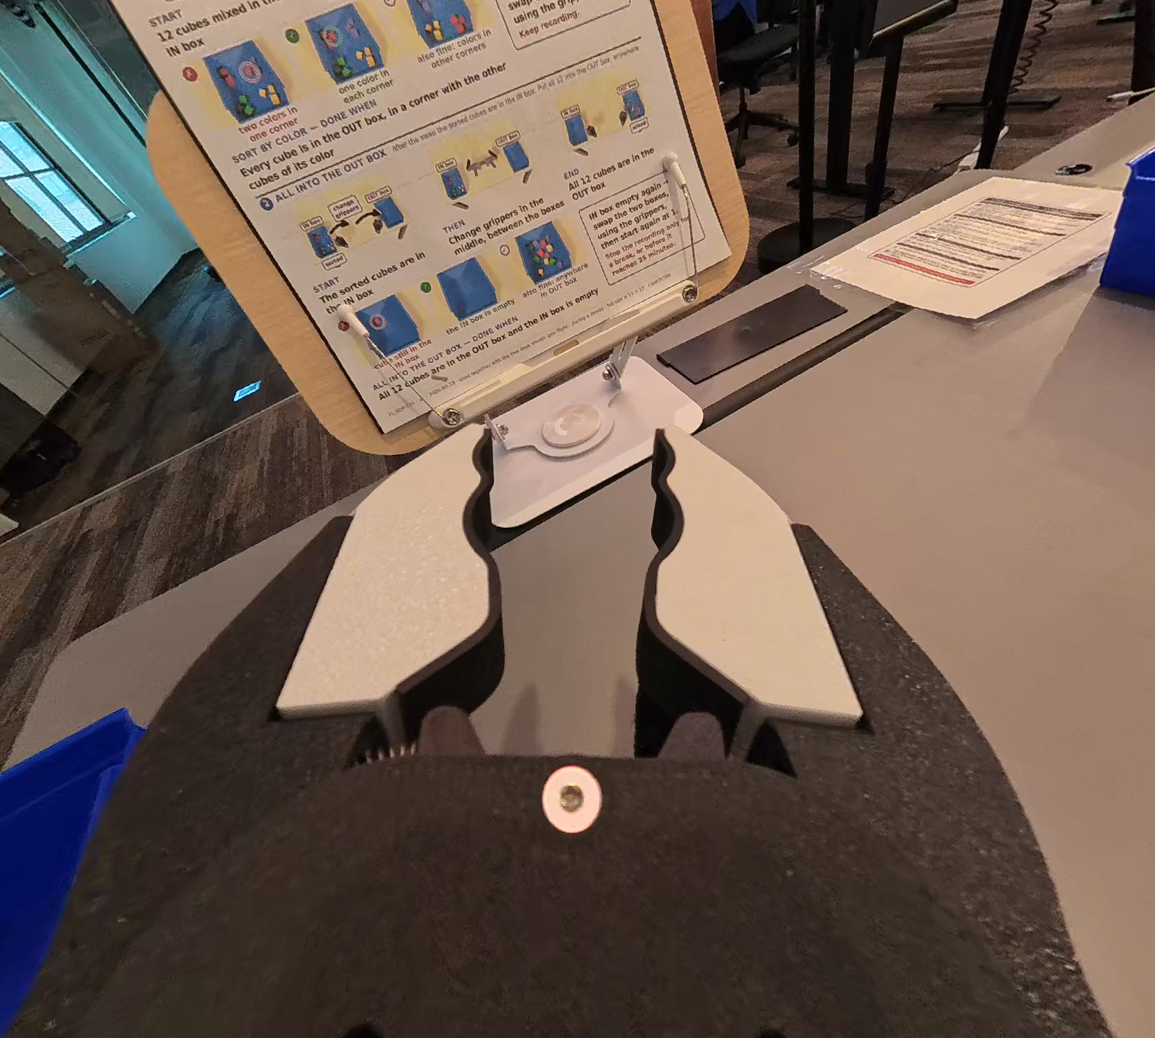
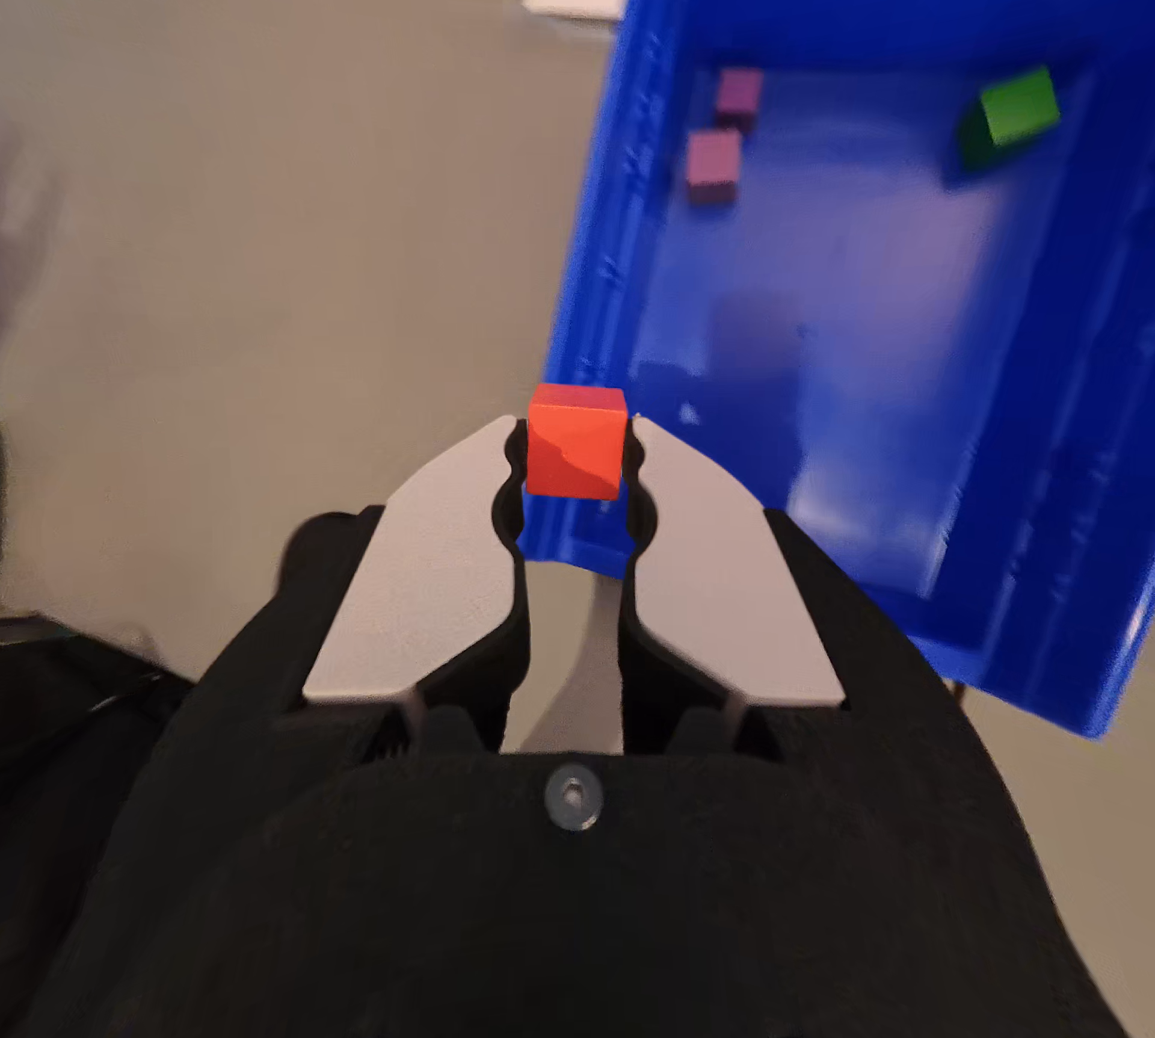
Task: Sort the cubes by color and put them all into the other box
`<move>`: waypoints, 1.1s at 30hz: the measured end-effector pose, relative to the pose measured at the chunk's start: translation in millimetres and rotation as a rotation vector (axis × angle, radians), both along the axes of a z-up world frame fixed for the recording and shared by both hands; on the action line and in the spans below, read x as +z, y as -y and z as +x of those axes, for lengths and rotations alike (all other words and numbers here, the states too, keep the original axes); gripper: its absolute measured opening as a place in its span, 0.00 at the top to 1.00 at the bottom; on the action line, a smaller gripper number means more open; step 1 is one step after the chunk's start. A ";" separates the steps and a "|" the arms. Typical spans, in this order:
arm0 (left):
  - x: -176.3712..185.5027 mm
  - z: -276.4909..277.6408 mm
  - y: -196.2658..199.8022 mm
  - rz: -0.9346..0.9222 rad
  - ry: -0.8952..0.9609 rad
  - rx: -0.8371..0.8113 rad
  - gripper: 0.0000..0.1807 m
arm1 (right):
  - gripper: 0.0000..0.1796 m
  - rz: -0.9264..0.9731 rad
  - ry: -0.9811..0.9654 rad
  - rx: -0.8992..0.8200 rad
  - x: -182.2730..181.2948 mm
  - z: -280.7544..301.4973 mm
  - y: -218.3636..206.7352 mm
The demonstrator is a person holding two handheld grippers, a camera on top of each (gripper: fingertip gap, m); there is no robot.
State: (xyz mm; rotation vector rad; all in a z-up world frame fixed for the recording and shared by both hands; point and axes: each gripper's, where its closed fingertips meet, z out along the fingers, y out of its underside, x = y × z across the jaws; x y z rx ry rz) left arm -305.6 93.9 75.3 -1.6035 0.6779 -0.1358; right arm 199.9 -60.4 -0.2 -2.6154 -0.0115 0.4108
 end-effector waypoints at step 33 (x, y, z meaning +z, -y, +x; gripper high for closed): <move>18.7 0.9 -1.8 -0.002 -0.024 0.071 0.73 | 0.84 -0.365 0.172 -0.003 -135.7 6.4 23.1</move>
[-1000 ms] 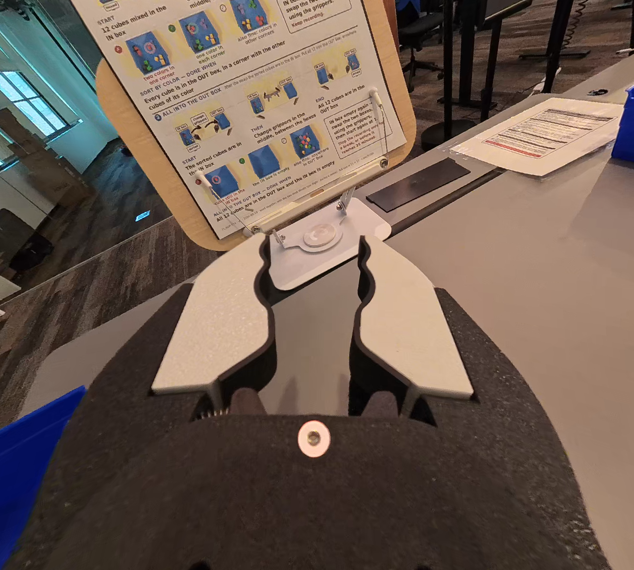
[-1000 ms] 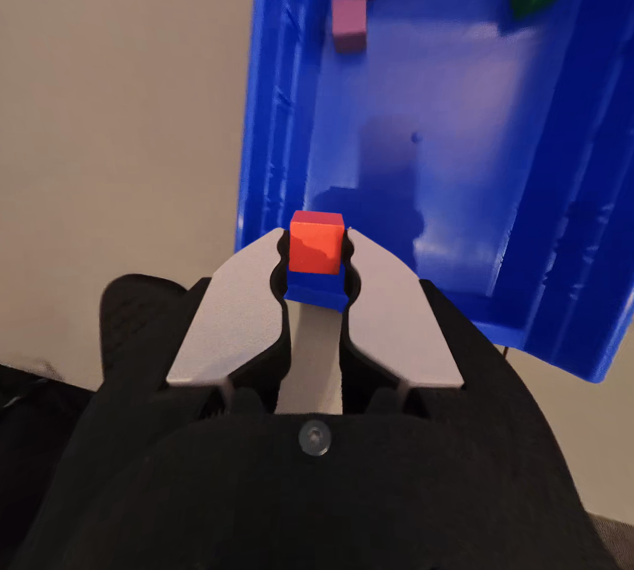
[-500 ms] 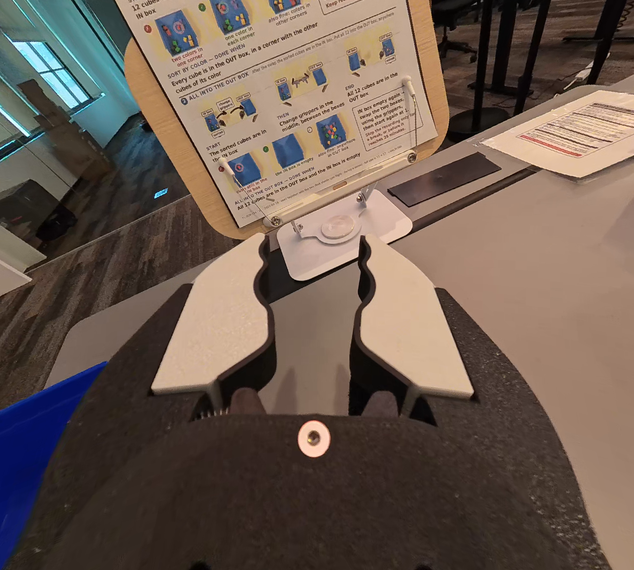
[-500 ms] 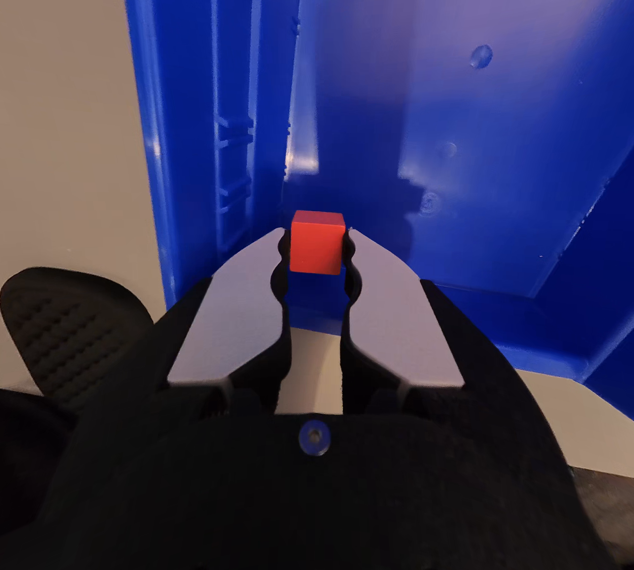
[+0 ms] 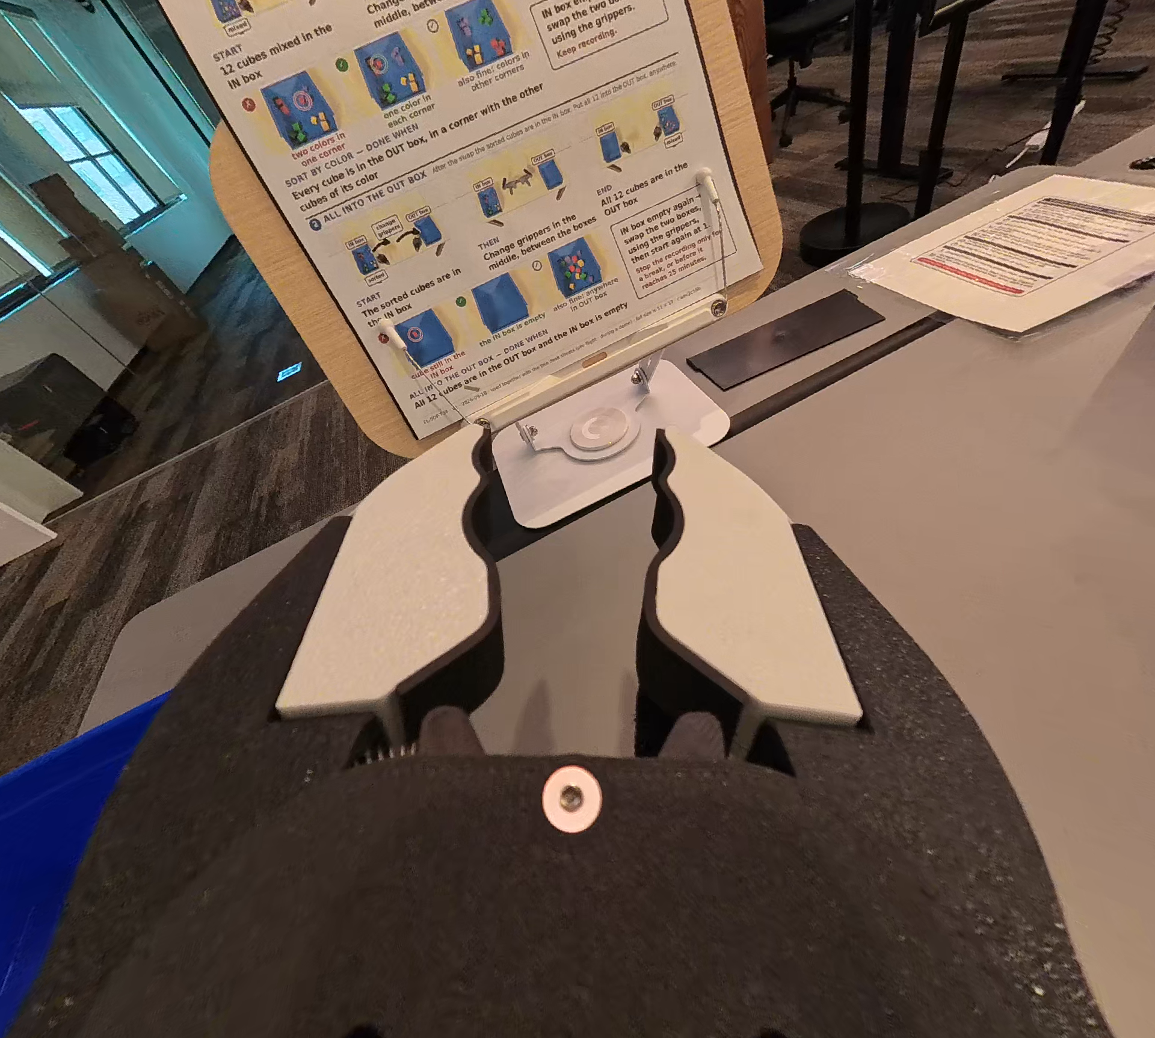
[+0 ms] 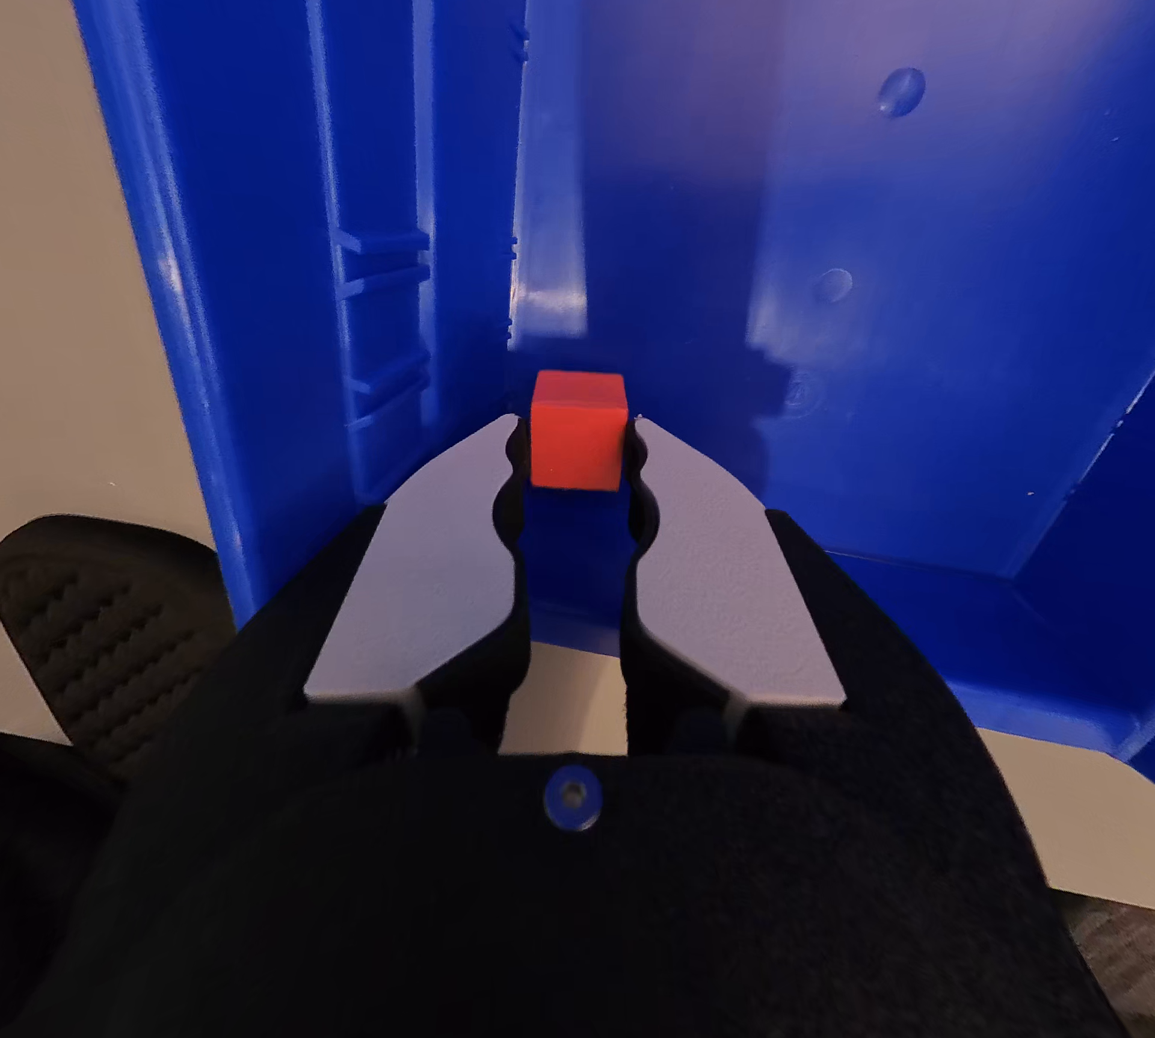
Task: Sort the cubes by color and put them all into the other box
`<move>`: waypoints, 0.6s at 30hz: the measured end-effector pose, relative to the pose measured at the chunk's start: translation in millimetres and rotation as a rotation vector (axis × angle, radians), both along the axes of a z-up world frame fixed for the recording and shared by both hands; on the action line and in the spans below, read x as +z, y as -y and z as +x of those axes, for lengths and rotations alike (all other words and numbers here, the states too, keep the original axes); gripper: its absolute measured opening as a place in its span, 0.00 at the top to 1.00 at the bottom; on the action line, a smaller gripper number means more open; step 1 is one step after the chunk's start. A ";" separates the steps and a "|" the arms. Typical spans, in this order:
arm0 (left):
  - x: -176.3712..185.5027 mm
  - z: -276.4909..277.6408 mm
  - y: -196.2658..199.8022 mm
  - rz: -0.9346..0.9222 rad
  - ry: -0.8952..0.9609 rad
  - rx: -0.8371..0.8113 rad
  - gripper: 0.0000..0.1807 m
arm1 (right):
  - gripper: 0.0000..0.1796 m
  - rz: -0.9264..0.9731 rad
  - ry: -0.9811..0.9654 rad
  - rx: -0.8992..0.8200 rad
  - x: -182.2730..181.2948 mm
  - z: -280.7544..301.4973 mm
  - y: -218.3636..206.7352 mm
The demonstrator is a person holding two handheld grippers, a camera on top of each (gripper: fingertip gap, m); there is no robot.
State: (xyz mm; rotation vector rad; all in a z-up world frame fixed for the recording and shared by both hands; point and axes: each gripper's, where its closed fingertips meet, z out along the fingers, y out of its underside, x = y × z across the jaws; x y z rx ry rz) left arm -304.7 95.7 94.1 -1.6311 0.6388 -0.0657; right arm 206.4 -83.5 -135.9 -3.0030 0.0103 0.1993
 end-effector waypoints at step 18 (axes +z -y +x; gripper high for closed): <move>16.9 -35.0 14.5 0.030 0.100 0.024 0.73 | 0.76 0.687 0.400 -0.125 176.2 10.6 -27.3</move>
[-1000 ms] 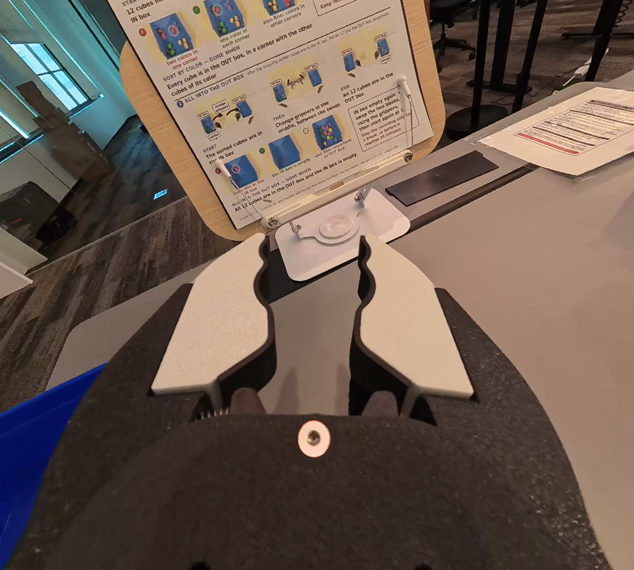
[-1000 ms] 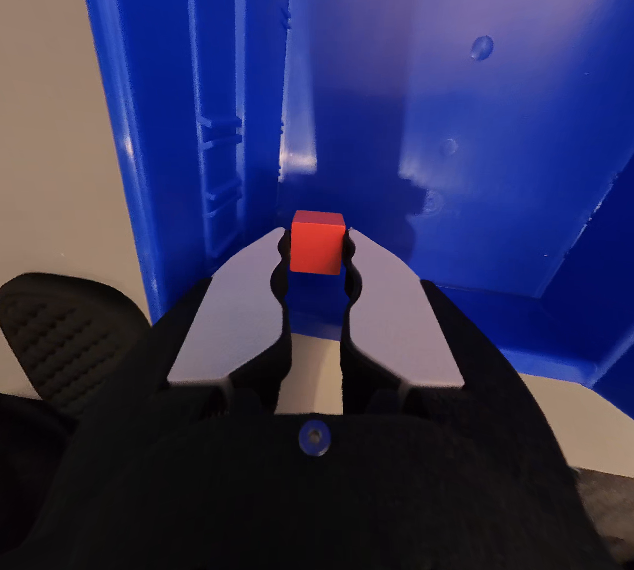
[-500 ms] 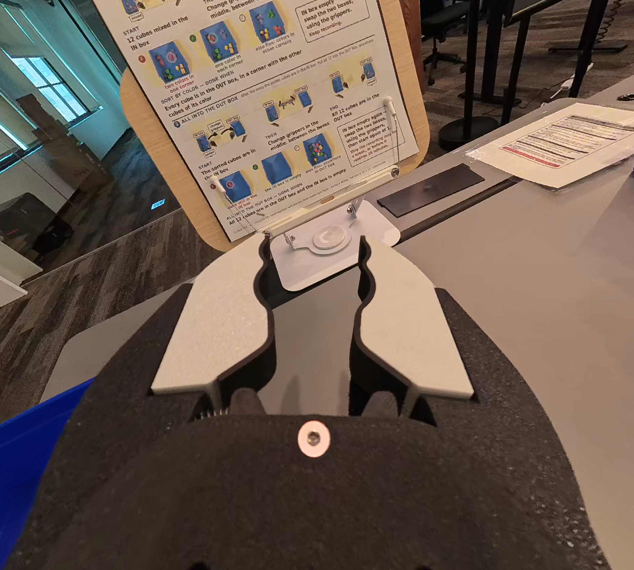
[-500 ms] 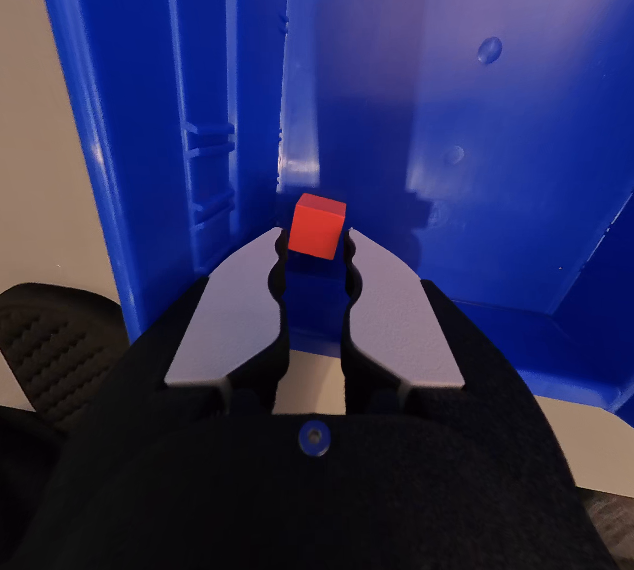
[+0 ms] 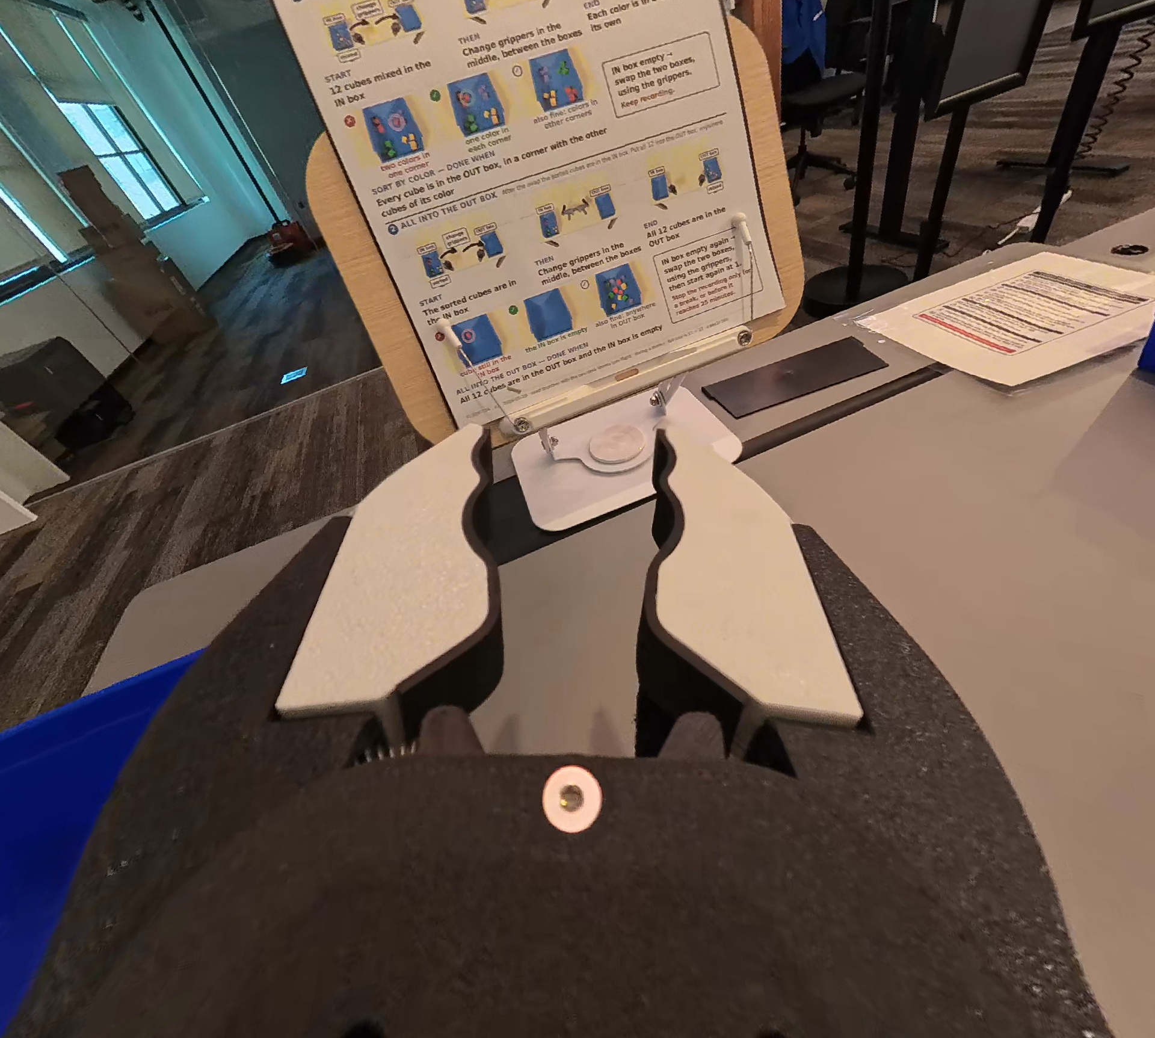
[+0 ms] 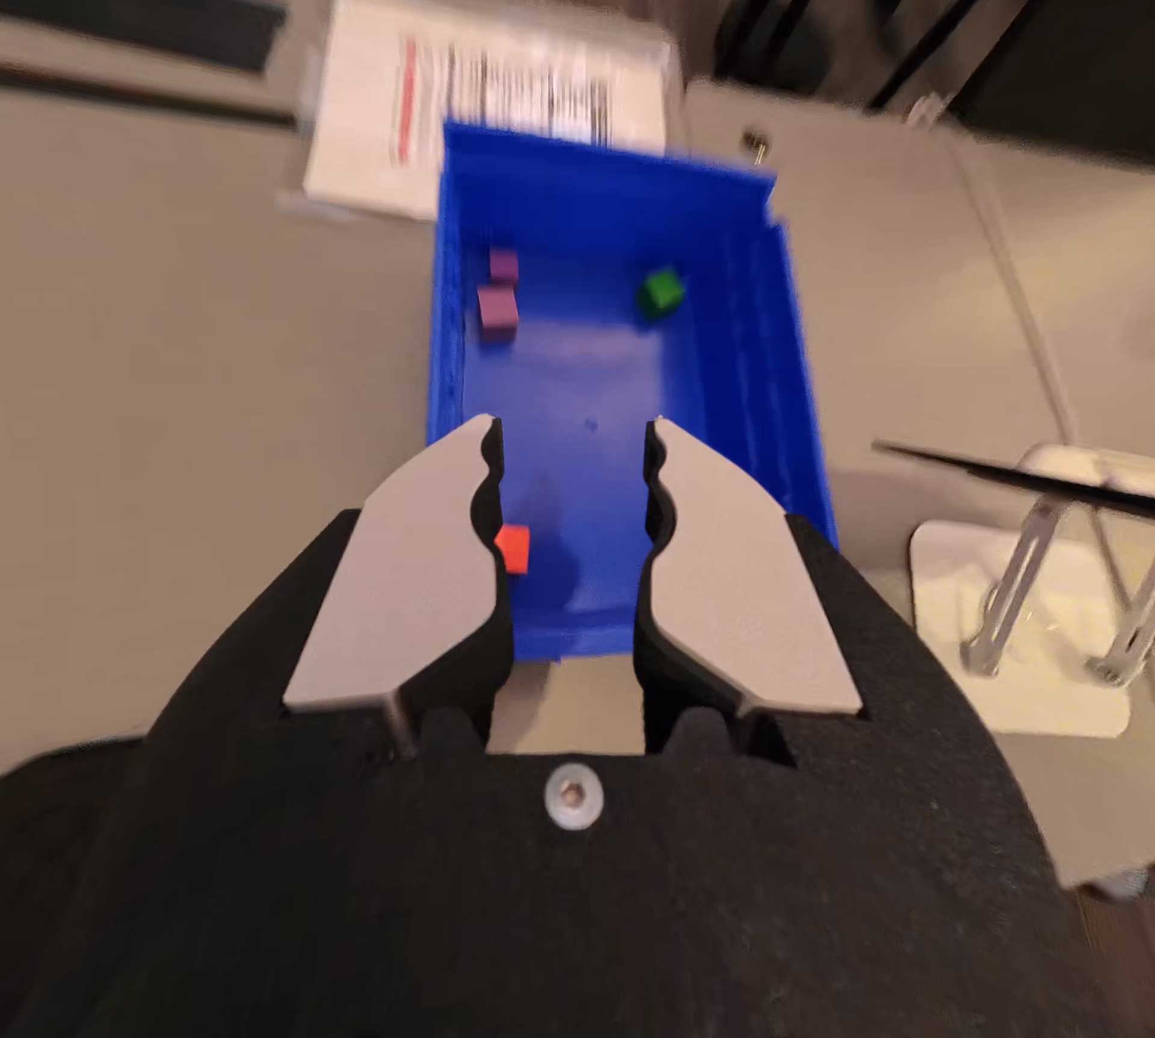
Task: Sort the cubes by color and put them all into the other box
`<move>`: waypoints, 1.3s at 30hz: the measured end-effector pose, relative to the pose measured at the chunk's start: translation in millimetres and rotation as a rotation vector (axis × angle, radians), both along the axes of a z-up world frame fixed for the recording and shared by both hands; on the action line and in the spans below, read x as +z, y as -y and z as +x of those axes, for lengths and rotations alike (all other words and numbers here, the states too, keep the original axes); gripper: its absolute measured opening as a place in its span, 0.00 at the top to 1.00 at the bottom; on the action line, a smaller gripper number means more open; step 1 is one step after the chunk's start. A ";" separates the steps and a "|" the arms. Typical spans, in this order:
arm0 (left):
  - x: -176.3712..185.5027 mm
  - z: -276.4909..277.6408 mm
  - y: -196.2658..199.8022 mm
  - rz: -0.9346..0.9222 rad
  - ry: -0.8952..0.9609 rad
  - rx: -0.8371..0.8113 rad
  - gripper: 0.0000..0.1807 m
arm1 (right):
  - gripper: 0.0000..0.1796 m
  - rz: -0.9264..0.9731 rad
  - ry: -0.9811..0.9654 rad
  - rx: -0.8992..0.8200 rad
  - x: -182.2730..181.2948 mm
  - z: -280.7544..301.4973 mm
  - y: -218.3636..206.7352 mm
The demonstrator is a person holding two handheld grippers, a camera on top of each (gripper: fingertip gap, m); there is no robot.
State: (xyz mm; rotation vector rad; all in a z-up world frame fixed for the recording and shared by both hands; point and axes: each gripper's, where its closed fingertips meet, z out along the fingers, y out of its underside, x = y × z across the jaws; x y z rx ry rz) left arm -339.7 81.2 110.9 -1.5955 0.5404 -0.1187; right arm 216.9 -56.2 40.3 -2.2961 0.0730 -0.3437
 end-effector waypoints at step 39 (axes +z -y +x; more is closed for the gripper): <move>-174.1 -353.0 64.3 -0.988 -0.272 0.422 0.79 | 0.67 0.414 -0.008 0.547 62.7 -297.4 -126.6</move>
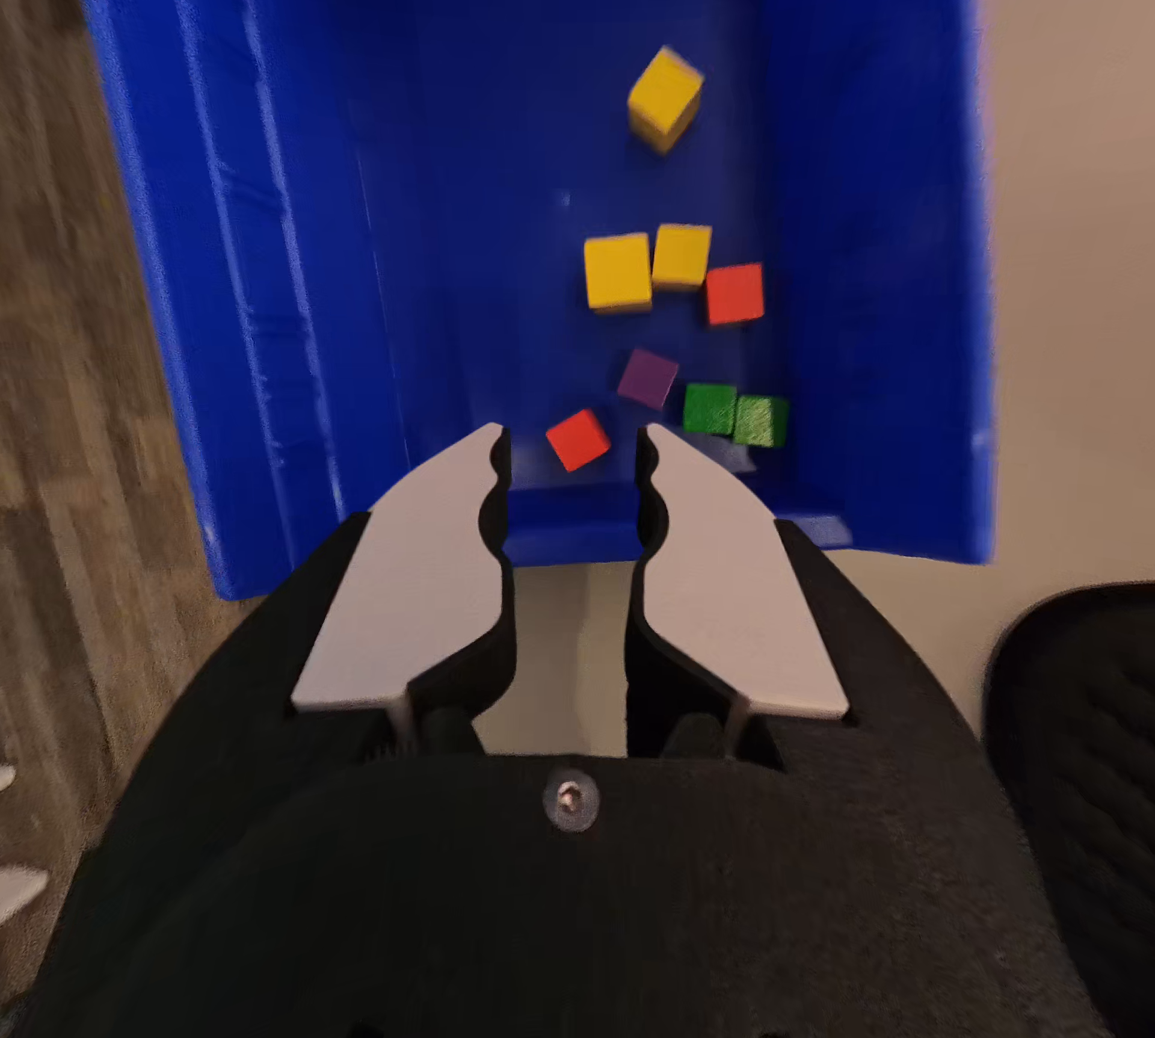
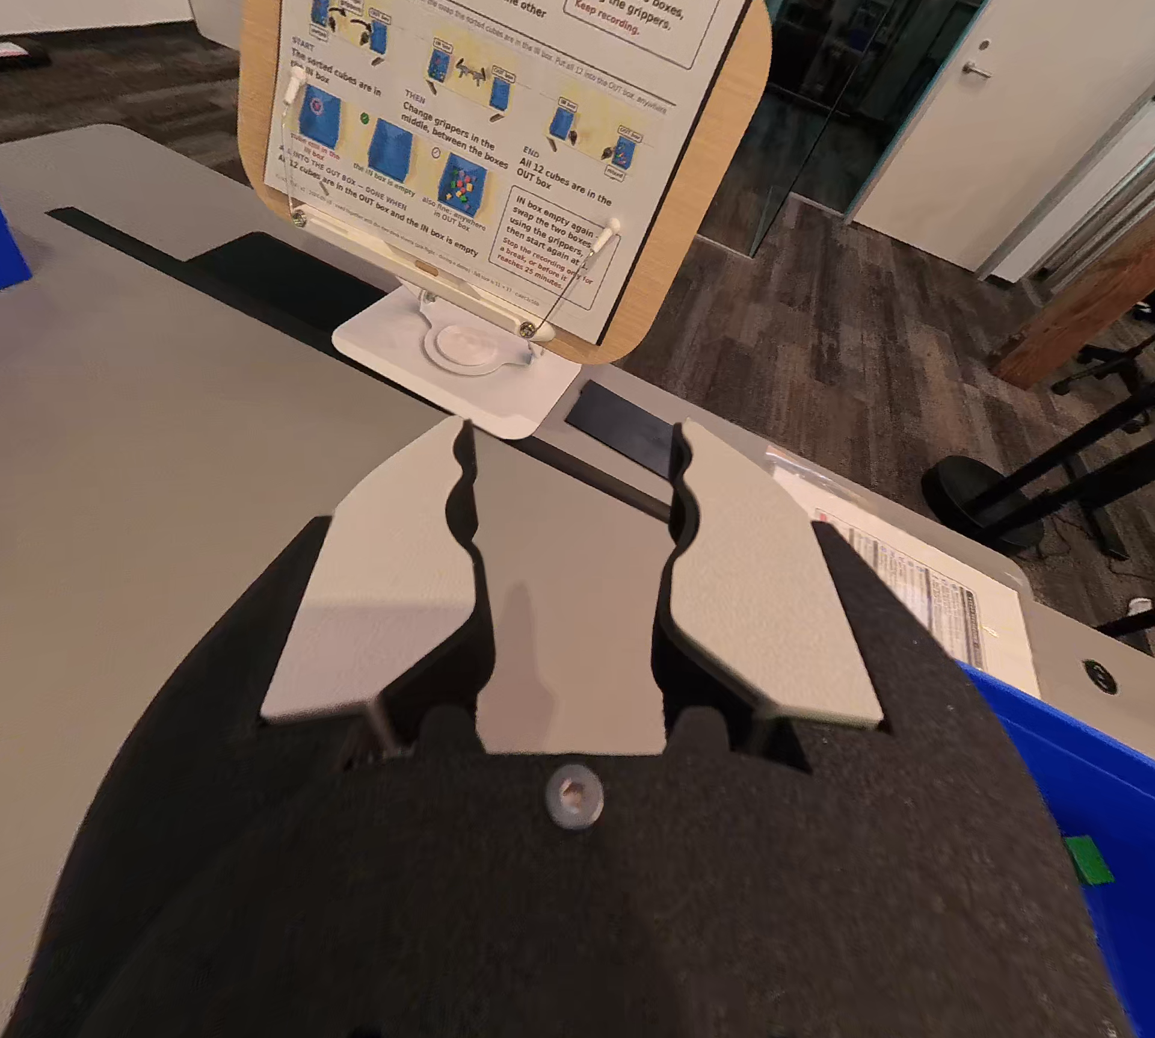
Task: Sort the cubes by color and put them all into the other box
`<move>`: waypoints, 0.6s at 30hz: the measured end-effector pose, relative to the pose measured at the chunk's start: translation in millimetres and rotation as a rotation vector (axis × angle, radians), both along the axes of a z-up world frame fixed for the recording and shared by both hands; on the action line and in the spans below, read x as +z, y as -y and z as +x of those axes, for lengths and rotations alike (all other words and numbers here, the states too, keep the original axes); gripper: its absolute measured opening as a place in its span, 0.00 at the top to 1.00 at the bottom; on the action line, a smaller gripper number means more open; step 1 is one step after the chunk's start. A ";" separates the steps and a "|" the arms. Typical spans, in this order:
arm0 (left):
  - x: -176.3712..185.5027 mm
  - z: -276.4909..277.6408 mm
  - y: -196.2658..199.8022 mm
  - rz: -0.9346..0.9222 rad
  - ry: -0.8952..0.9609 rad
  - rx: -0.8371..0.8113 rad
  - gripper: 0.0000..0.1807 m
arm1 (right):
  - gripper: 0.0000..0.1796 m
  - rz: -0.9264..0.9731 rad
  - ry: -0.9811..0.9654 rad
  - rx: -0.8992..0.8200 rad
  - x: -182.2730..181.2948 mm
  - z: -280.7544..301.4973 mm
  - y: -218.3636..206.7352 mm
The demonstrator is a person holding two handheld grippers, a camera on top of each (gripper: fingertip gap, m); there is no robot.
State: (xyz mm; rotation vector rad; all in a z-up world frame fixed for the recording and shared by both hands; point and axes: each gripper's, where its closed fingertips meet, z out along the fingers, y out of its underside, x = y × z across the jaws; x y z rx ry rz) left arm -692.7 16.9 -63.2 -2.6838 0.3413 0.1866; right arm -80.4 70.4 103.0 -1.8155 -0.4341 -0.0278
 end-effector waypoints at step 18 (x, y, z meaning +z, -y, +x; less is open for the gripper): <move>-66.1 -17.7 4.9 -0.443 0.070 0.227 0.77 | 0.67 -0.036 -0.038 -0.035 -8.7 35.5 4.4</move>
